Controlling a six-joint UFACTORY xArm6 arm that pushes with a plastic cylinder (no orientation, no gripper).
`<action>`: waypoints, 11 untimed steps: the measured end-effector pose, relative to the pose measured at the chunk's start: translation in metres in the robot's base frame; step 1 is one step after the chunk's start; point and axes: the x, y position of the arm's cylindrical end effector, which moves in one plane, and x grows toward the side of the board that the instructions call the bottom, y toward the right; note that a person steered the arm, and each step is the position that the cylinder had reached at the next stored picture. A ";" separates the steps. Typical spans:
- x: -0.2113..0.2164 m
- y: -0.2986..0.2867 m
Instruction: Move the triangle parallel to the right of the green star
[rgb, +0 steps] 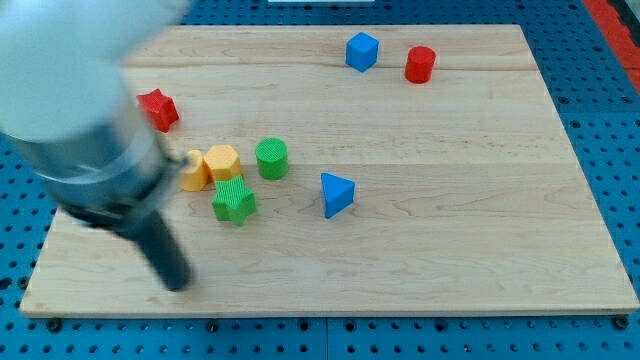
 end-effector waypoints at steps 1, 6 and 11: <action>-0.072 0.014; -0.132 0.121; -0.171 0.112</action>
